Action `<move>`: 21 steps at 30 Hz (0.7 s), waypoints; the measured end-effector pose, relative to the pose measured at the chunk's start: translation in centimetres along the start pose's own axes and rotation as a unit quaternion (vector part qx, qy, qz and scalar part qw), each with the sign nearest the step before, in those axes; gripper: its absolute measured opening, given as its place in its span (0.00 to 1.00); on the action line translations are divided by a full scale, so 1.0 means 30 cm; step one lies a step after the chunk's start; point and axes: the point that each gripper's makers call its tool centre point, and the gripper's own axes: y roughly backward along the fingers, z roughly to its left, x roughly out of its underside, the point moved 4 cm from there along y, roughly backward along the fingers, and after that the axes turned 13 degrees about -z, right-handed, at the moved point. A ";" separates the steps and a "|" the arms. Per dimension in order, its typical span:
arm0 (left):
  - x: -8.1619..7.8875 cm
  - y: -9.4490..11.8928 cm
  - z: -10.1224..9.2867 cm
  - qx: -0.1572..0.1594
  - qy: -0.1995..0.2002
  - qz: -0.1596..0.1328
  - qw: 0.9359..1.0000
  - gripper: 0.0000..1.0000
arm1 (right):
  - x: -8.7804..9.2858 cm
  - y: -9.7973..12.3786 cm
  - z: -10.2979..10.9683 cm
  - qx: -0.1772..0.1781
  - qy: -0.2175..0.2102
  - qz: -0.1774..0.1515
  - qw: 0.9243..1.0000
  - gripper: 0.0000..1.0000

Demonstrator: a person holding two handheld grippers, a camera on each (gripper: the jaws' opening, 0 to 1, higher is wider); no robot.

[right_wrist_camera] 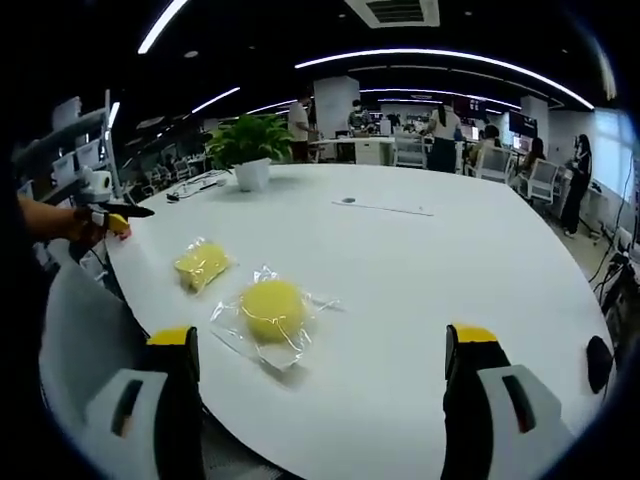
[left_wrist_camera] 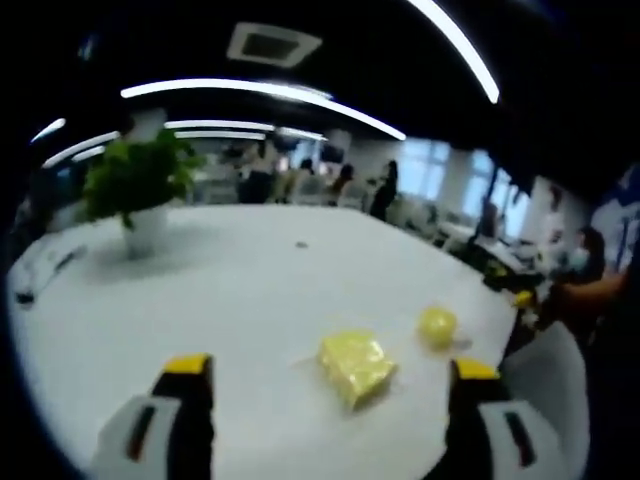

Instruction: Compare the silicone blocks by pressing each to a similar depth, holding the contact briefly, and releasing to observe deformation and rebound differences across the visible hardness samples.

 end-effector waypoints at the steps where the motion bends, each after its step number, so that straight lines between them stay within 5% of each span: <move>1: -0.002 -0.004 -0.003 0.000 0.001 -0.001 1.000 1.00 | 0.002 0.000 0.002 0.001 0.001 0.001 1.000 0.97; 5: -0.016 -0.030 -0.024 0.004 0.009 -0.004 1.000 1.00 | 0.009 0.004 0.013 -0.002 0.039 0.013 0.999 0.97; 21: -0.026 -0.150 -0.129 0.029 0.022 0.008 0.999 1.00 | 0.018 0.002 0.023 -0.004 0.013 0.005 1.000 0.97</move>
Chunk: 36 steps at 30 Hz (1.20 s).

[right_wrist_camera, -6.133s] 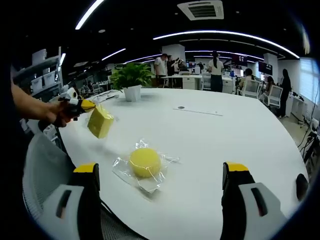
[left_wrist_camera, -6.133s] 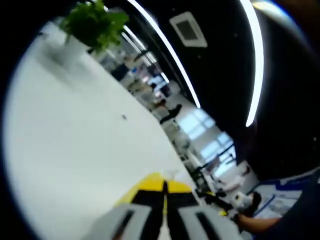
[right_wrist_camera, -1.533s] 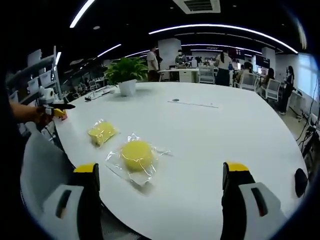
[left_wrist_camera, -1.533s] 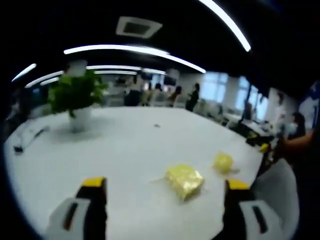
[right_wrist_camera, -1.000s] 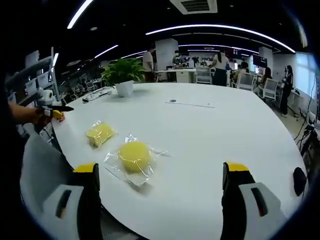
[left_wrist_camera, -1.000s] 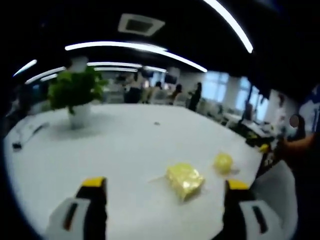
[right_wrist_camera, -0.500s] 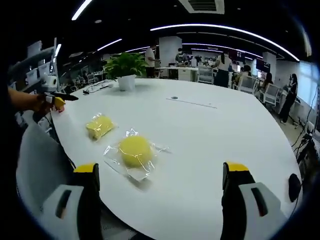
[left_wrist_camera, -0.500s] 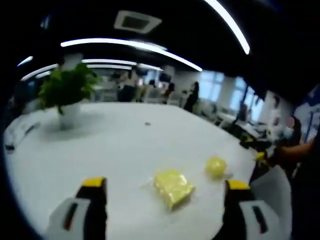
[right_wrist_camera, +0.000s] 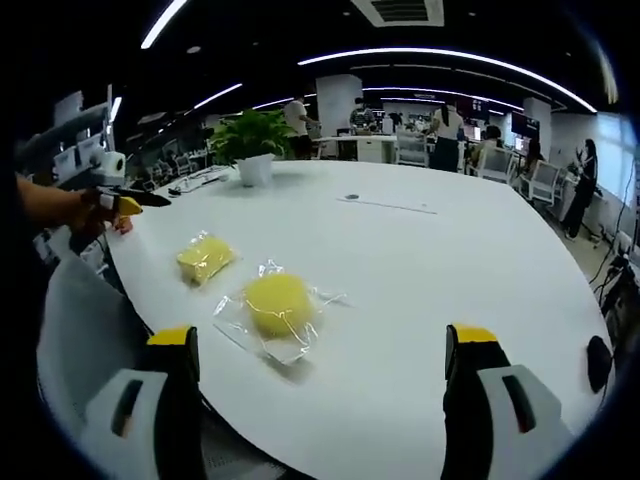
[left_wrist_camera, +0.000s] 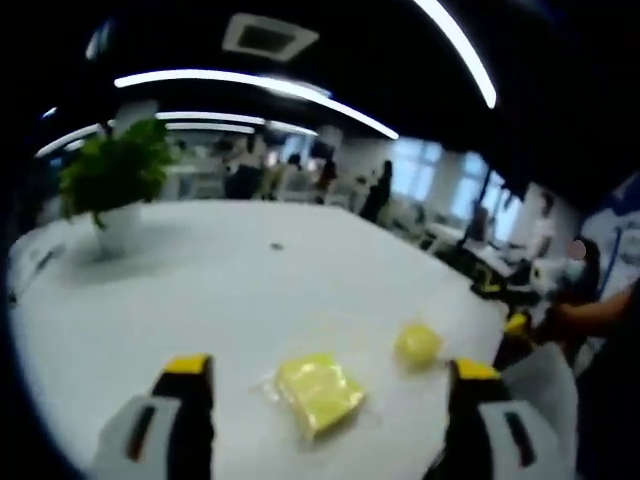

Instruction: Compare the silicone blocks by pressing each to a similar depth, holding the contact briefly, and releasing to observe deformation and rebound differences across the visible hardness samples.

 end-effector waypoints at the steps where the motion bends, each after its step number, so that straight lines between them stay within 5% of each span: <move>1: 0.001 -0.007 -0.006 0.001 0.001 0.001 1.000 1.00 | -0.004 -0.003 -0.004 -0.001 0.000 -0.004 1.000 0.97; 30: -0.022 -0.253 -0.146 0.041 0.041 0.016 0.998 1.00 | 0.033 0.003 -0.015 0.008 -0.040 -0.007 0.999 0.96; 36: 0.004 -0.307 -0.133 0.024 0.046 0.018 0.998 1.00 | 0.035 -0.001 -0.015 0.011 -0.041 -0.008 0.999 0.96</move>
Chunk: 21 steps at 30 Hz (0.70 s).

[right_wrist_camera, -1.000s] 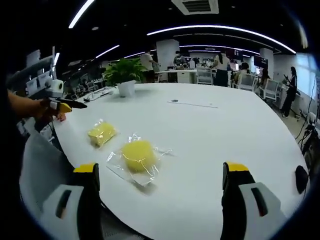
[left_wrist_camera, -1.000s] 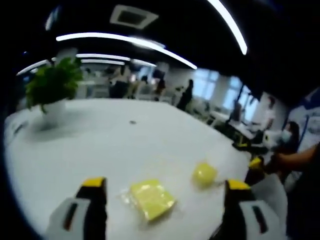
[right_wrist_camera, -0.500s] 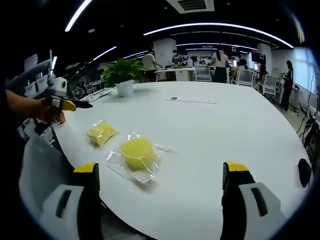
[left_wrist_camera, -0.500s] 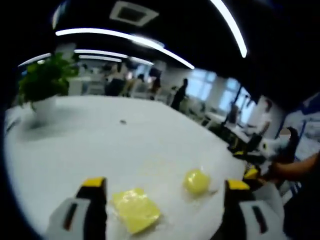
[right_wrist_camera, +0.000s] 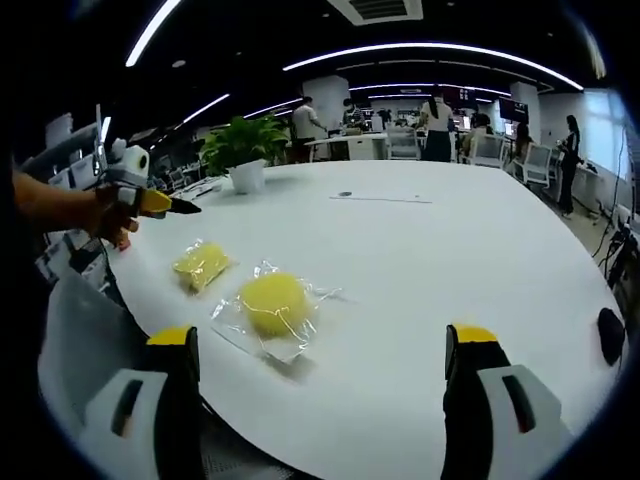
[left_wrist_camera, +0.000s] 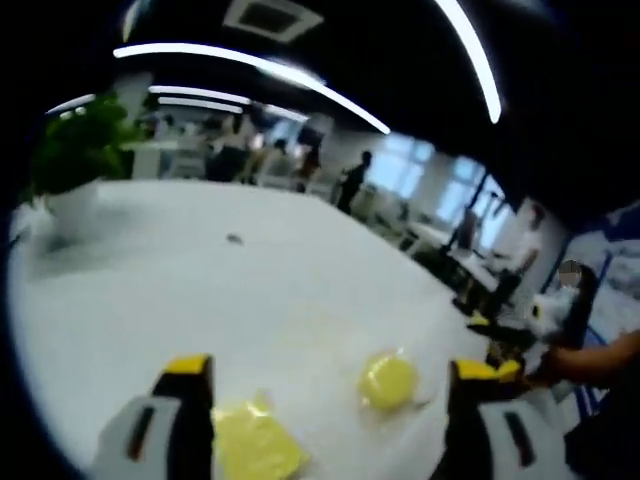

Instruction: Compare the silicone blocks by pressing each to a similar depth, holding the contact briefly, and releasing to observe deformation and rebound differences across the visible hardness samples.

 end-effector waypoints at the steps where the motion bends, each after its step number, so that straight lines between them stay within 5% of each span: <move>1: 0.006 -0.008 0.004 -0.002 0.003 0.003 1.000 1.00 | 0.000 -0.001 0.002 -0.001 0.000 0.000 1.000 0.96; 21: 0.106 -0.156 -0.030 0.009 0.069 0.059 0.996 0.99 | 0.017 0.004 -0.028 0.006 -0.011 0.008 1.000 0.96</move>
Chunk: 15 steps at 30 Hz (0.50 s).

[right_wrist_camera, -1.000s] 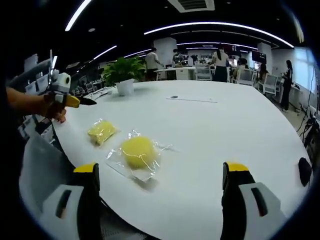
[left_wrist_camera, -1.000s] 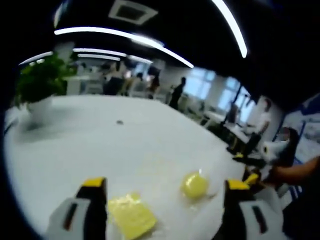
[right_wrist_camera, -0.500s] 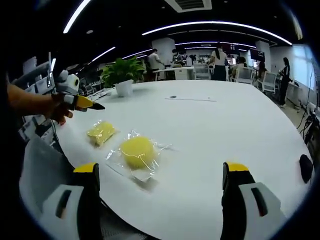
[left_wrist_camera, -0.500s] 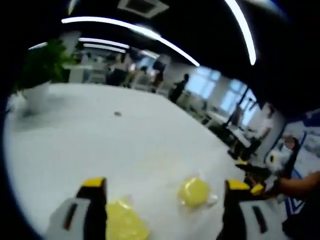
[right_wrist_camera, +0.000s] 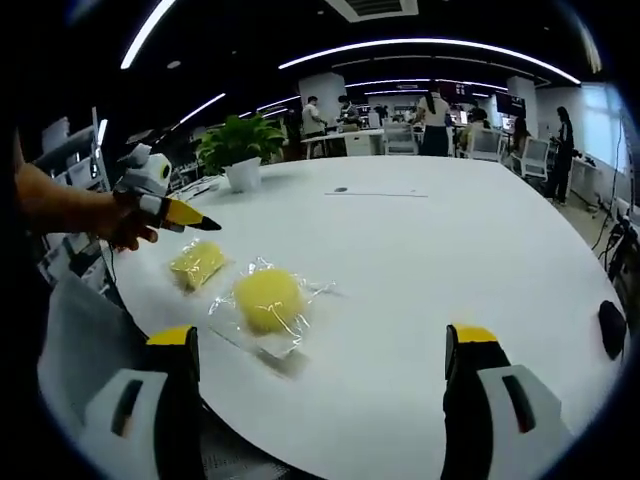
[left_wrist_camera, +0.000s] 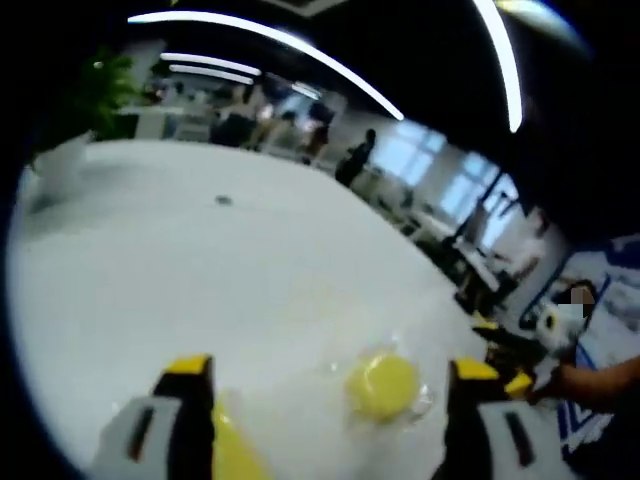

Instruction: Compare the silicone blocks by pressing each to a similar depth, holding the contact briefly, and releasing to observe deformation and rebound differences across the visible hardness samples.

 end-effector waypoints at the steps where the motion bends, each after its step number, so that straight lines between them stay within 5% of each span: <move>1: 0.001 -0.005 -0.001 0.000 0.009 0.001 1.000 0.98 | 0.001 0.000 0.001 0.000 0.000 0.000 1.000 0.96; 15: 0.069 -0.105 -0.014 -0.007 0.128 0.034 0.991 0.92 | 0.009 0.001 0.002 0.005 -0.010 0.000 1.000 0.96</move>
